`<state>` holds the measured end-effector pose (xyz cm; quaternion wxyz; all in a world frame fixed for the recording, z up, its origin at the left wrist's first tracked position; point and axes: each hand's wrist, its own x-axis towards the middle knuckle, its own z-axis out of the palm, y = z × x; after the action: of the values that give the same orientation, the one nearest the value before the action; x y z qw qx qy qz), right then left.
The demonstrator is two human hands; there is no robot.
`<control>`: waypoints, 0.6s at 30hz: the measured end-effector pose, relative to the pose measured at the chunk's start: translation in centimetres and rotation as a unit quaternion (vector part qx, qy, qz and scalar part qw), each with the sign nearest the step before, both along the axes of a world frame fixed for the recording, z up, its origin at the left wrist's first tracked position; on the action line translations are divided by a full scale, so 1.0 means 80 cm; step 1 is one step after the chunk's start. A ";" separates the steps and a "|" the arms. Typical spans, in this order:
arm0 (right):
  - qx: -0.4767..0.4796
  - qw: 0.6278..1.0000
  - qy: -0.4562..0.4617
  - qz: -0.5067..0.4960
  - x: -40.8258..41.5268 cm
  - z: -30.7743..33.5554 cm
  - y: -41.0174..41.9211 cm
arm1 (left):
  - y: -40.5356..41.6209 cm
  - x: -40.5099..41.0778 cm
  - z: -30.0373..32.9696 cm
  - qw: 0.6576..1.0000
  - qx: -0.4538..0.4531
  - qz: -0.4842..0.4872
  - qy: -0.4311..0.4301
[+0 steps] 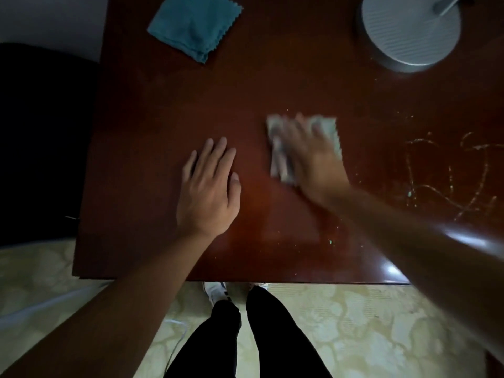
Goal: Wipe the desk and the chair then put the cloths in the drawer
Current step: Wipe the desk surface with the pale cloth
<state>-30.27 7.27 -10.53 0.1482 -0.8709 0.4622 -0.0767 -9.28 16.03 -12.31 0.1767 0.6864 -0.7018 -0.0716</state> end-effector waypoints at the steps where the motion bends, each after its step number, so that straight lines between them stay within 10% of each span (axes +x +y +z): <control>1: 0.004 0.999 0.010 -0.044 0.013 0.003 -0.042 | 0.001 0.000 0.000 1.000 0.000 0.000 0.001; 5: -0.012 0.995 0.039 -0.094 0.051 0.003 -0.102 | 0.001 0.000 0.000 1.000 -0.009 0.000 0.000; 12: 0.001 1.000 -0.028 0.004 0.022 0.004 0.140 | 0.001 0.001 0.004 1.000 -0.003 -0.005 -0.001; 18: -0.017 0.993 0.026 -0.113 0.010 -0.004 -0.040 | 0.002 0.000 0.004 1.000 0.002 -0.003 0.002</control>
<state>-29.51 4.08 -10.86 0.1112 -0.8171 0.5603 -0.0782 -9.28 16.15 -11.98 0.1768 0.6846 -0.7032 -0.0749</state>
